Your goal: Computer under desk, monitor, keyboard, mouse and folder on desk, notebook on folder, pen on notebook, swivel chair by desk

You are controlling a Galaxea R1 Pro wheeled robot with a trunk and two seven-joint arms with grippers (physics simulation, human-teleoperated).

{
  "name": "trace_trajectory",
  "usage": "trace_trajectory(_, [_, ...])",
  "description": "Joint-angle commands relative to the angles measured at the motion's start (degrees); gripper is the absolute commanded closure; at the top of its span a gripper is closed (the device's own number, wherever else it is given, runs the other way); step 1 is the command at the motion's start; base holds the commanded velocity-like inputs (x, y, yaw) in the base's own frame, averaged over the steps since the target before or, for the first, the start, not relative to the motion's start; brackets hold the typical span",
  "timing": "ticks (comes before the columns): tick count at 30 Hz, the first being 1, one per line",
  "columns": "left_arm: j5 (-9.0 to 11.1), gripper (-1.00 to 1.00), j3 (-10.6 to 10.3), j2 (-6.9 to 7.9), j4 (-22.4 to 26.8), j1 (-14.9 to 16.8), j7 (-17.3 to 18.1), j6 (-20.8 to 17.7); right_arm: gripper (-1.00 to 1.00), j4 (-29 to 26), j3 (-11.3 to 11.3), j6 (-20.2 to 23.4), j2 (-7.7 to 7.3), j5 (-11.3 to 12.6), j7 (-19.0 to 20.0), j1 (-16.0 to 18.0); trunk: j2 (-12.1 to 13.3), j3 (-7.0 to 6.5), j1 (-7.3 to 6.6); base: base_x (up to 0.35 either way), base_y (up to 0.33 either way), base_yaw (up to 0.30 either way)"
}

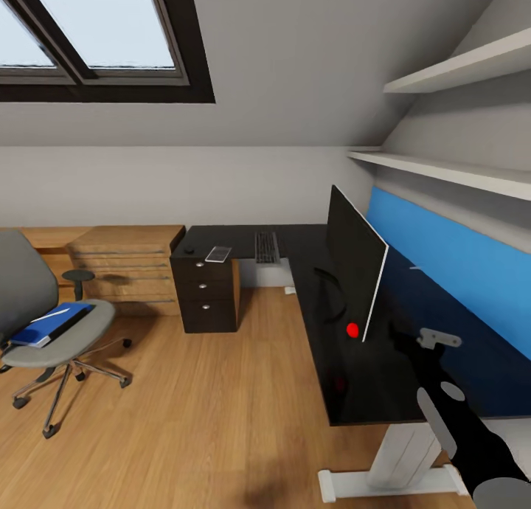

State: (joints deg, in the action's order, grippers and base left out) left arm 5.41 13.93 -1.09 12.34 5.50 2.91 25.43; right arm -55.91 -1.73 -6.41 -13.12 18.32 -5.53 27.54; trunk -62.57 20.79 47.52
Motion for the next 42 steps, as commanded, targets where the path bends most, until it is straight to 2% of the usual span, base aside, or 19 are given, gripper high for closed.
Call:
trace_trajectory(1, [0.6,-1.0,0.0,-0.18,-0.4,0.0,0.3,0.0,-1.0,0.3,-0.2,-0.4,0.3,0.5,-0.2,0.0,0.0,0.06,0.0,0.0,0.0,0.0])
trace_trajectory(5, [0.5,-1.0,0.0,-0.53,-0.3,0.0,0.4,-0.1,-1.0,1.0,-1.3,-1.3,-0.37,0.4,-0.1,0.0,0.0,0.06,0.0,0.0,0.0,0.0])
trace_trajectory(15, [0.3,-1.0,-0.1,-0.58,-0.8,0.0,0.5,-0.2,-1.0,1.4,-1.8,-3.3,-0.95,0.3,-0.1,0.0,0.0,0.06,0.0,0.003,-0.002,0.0])
trace_trajectory(27, [0.3,-1.0,-0.1,-0.51,-0.8,0.0,0.5,-0.2,-1.0,1.5,-1.9,-3.6,-1.03,0.3,0.0,0.0,0.0,0.06,0.0,0.162,-0.08,0.0])
trace_trajectory(42, [0.4,-1.0,-0.1,-0.24,-0.9,0.0,0.6,-0.2,-1.0,1.6,-1.7,-3.6,-0.74,0.3,0.0,0.0,0.0,0.06,0.0,0.035,-0.011,0.0])
